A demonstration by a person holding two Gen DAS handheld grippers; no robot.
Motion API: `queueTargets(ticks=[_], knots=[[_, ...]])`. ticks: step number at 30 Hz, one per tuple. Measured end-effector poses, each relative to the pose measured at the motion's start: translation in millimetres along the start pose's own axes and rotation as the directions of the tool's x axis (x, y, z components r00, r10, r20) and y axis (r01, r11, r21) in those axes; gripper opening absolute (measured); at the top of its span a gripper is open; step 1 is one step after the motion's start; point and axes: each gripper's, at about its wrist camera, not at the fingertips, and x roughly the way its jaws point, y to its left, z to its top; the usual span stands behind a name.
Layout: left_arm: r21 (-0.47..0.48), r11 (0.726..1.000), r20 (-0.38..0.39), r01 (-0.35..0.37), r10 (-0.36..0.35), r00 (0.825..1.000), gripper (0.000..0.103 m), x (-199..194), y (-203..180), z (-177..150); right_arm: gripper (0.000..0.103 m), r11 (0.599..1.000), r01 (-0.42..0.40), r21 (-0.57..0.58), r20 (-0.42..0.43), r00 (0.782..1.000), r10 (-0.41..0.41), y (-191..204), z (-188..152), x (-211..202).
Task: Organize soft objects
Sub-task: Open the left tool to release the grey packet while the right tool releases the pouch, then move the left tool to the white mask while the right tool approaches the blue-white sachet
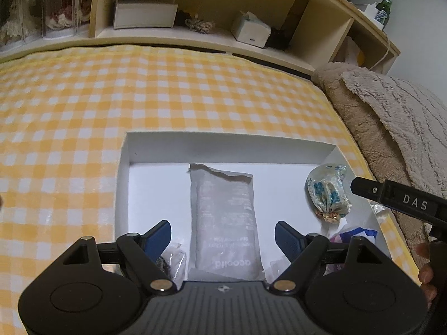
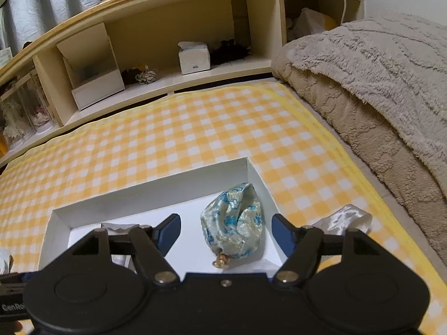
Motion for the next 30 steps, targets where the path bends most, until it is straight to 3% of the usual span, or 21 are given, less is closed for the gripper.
queueTargets(ticks=[22, 30], knots=[[0.078, 0.996, 0.098, -0.032, 0.024, 0.995, 0.087, -87.8, -4.7, -2.3, 0.078, 0.999, -0.032, -0.023, 0.123, 0.992, 0.035, 7.0, -10.6, -98.9], [0.095, 0.995, 0.142, -0.039, 0.025, 0.99, 0.093, -119.2, -4.0, -6.9, 0.08, 0.998, -0.055, -0.04, 0.166, 0.984, 0.06, 8.0, -17.2, -138.0]])
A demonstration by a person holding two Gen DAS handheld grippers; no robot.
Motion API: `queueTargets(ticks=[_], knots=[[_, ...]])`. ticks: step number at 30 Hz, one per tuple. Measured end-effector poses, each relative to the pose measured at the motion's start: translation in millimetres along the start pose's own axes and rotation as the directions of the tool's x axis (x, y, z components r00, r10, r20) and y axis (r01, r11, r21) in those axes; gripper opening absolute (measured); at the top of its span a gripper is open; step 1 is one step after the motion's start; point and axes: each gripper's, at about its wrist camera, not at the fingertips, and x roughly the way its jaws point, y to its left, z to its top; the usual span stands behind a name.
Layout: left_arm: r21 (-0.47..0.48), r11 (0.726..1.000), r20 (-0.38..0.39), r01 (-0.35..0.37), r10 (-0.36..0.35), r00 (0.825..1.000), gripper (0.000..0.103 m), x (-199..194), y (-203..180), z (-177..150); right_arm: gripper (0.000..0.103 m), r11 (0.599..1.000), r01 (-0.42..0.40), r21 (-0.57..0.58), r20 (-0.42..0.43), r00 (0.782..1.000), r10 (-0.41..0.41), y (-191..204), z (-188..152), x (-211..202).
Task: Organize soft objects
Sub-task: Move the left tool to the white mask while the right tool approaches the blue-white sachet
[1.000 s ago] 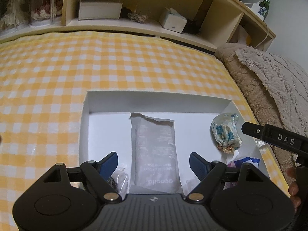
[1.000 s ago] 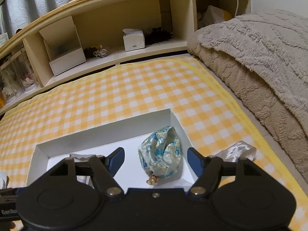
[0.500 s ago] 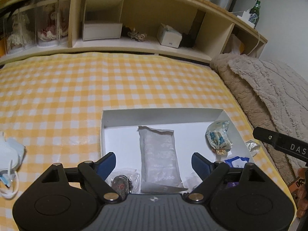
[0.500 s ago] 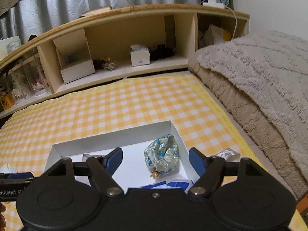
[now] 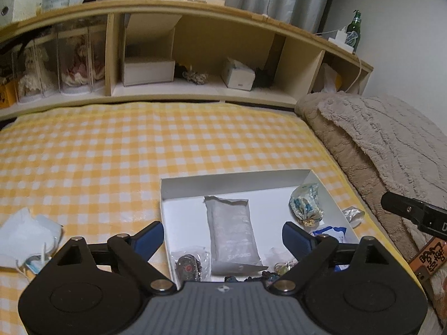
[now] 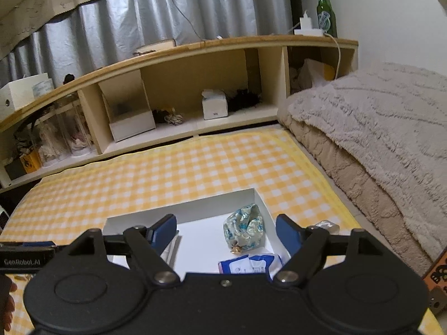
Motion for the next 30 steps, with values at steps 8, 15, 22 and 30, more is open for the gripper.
queueTargets(ticks=[8, 15, 22, 30], knots=[[0.016, 1.0, 0.046, -0.017, 0.016, 0.999, 0.103, -33.6, 8.6, -4.0, 0.09, 0.998, -0.041, -0.048, 0.038, 0.998, 0.043, 11.8, -1.5, -33.3], [0.024, 1.0, 0.072, -0.014, 0.012, 0.997, 0.103, -59.1, 22.9, -12.5, 0.103, 0.995, -0.022, -0.1, 0.049, 0.998, 0.027, 23.3, -7.5, -47.9], [0.028, 1.0, 0.087, -0.013, 0.011, 0.996, 0.103, -76.4, 35.1, -17.8, 0.103, 0.988, -0.005, -0.154, 0.046, 0.999, 0.012, 36.8, -11.9, -54.8], [0.058, 0.998, 0.098, -0.027, 0.022, 0.995, 0.103, -89.5, 49.9, -25.4, 0.103, 0.989, -0.035, -0.145, 0.038, 0.998, 0.041, 54.3, -14.9, -54.2]])
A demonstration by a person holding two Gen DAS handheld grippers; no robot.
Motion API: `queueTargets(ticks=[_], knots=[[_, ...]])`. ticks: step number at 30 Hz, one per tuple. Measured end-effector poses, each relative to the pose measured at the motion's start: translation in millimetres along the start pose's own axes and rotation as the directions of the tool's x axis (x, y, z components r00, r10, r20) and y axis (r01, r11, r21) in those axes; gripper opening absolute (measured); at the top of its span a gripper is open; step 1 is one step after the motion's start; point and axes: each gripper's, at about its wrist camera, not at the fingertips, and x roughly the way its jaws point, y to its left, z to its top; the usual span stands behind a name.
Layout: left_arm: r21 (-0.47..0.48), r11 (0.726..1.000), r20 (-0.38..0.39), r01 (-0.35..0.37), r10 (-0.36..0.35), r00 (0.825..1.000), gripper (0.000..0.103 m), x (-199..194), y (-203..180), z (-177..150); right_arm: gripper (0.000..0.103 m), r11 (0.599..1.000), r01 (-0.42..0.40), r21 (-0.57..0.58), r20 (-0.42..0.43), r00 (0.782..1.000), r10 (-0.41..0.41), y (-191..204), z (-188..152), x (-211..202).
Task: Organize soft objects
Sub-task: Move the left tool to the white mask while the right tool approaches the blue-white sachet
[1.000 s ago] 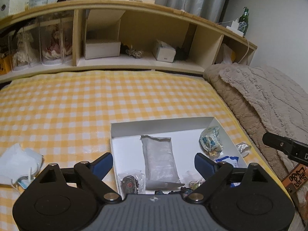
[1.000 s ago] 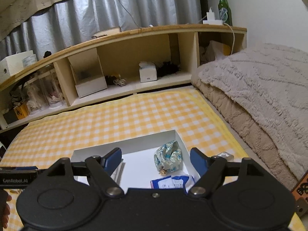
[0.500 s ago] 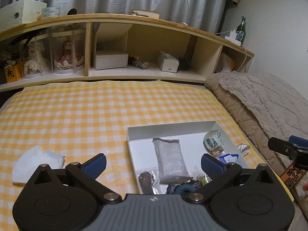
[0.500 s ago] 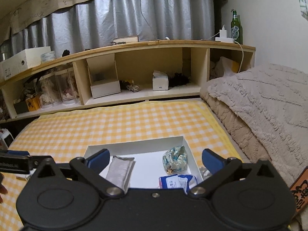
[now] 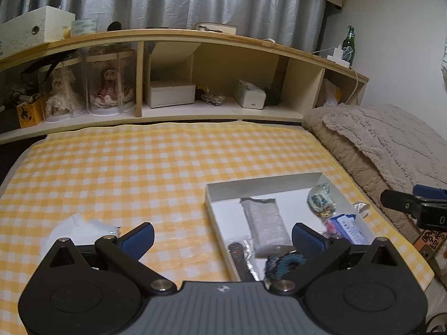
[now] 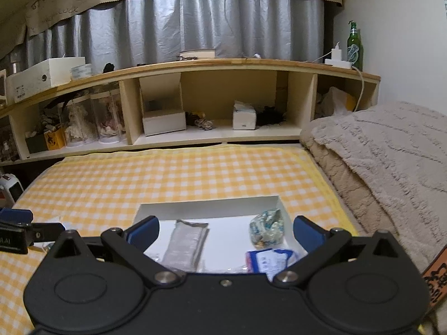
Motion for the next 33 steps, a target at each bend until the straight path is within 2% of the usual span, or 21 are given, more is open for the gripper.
queueTargets(ticks=[9, 12, 22, 26, 28, 31, 33], knots=[[-0.022, 0.999, 0.006, -0.035, 0.035, 0.999, 0.103, -10.3, 45.8, -6.0, 0.103, 0.998, -0.043, -0.048, -0.042, 0.998, 0.041, 43.7, -9.7, 19.5], [-0.023, 0.998, 0.004, -0.058, 0.058, 0.998, 0.103, -12.5, 64.2, -7.8, 0.103, 0.999, -0.042, -0.034, -0.021, 0.999, 0.041, 56.6, -11.8, 23.3], [-0.091, 0.989, -0.042, -0.119, 0.116, 0.992, 0.103, 3.1, 136.3, -16.9, 0.103, 0.981, -0.177, -0.077, 0.012, 0.984, 0.179, 110.7, -17.3, 37.0], [-0.155, 0.982, -0.088, -0.109, 0.096, 0.991, 0.102, 26.1, 167.7, -15.1, 0.103, 0.966, -0.243, -0.092, 0.029, 0.969, 0.246, 131.5, -16.8, 45.7], [-0.207, 0.97, -0.114, -0.126, 0.104, 0.988, 0.1, 39.0, 183.7, -13.5, 0.102, 0.953, -0.289, -0.095, 0.026, 0.956, 0.292, 138.9, -16.0, 52.2], [-0.235, 0.96, -0.112, -0.154, 0.13, 0.985, 0.092, 54.4, 201.2, -14.5, 0.094, 0.939, -0.33, -0.092, 0.002, 0.943, 0.332, 149.9, -16.2, 67.5], [-0.229, 0.958, -0.12, -0.174, 0.15, 0.981, 0.091, 65.5, 210.2, -16.1, 0.082, 0.93, -0.357, -0.093, -0.033, 0.934, 0.355, 157.0, -17.7, 81.5]])
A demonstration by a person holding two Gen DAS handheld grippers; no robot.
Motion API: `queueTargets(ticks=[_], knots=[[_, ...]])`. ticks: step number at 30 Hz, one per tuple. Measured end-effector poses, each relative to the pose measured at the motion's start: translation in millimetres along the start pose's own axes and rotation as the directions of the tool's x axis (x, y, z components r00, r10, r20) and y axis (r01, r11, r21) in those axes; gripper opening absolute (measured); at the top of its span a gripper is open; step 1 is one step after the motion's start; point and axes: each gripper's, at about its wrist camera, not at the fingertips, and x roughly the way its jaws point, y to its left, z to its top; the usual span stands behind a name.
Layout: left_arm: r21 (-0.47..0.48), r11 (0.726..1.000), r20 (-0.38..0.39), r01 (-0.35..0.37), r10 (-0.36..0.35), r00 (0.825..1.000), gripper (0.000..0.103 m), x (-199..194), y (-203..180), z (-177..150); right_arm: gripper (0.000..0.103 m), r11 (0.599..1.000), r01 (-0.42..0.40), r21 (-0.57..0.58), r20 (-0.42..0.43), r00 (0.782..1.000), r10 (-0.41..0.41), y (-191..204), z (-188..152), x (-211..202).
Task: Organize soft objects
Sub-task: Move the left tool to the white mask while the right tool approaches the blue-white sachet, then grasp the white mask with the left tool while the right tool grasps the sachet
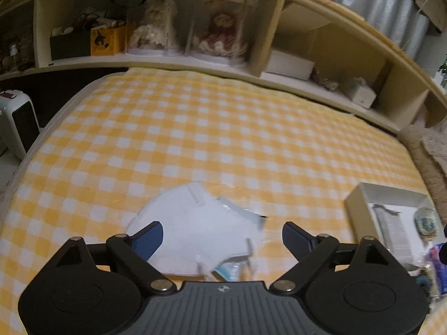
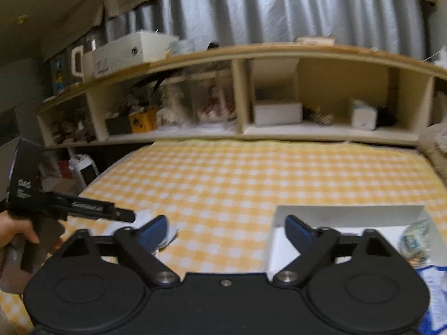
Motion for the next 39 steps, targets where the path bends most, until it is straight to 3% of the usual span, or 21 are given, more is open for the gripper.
queueTargets(ticks=[6, 13, 18, 21, 24, 29, 34, 35, 39], knots=[[-0.015, 0.998, -0.011, -0.053, 0.053, 0.999, 0.091, 30.2, 20.9, 0.5, 0.059, 0.998, -0.062, 0.016, -0.088, 0.994, 0.063, 3.7, -5.9, 45.2], [0.048, 0.992, 0.032, -0.121, 0.119, 0.992, 0.092, 56.3, 36.1, 5.9, 0.056, 0.992, -0.124, 0.038, -0.123, 0.984, 0.127, 10.4, -10.0, 86.5], [0.063, 0.997, -0.024, -0.048, 0.049, 0.998, 0.092, 83.4, 41.3, 0.4, 0.056, 0.988, -0.153, 0.033, -0.143, 0.977, 0.156, 14.8, -14.5, 106.0], [0.188, 0.981, -0.038, -0.043, 0.051, 0.998, 0.091, 87.4, 25.7, -8.7, 0.056, 0.985, -0.167, 0.042, -0.145, 0.974, 0.172, 13.2, -15.1, 111.5], [0.276, 0.961, -0.088, -0.014, 0.04, 0.995, 0.084, 86.7, 11.1, -16.5, 0.056, 0.984, -0.173, 0.04, -0.159, 0.971, 0.177, 11.7, -17.7, 115.9], [0.363, 0.931, -0.142, 0.037, 0.016, 0.99, 0.047, 77.0, -8.7, -30.8, 0.056, 0.985, -0.168, 0.03, -0.186, 0.968, 0.17, 11.1, -25.1, 121.0], [0.276, 0.957, -0.168, 0.089, -0.044, 0.985, 0.034, 68.3, -8.9, -31.8, 0.055, 0.984, -0.178, 0.019, -0.191, 0.965, 0.178, 12.3, -26.6, 118.5], [0.264, 0.959, -0.174, 0.099, -0.054, 0.983, 0.025, 66.5, -10.0, -32.5, 0.054, 0.983, -0.181, 0.019, -0.189, 0.965, 0.181, 12.2, -26.4, 117.3], [0.261, 0.955, -0.218, 0.144, -0.087, 0.972, 0.019, 56.0, -20.0, -43.1, 0.052, 0.981, -0.195, 0.025, -0.189, 0.962, 0.196, 10.0, -25.5, 114.8]])
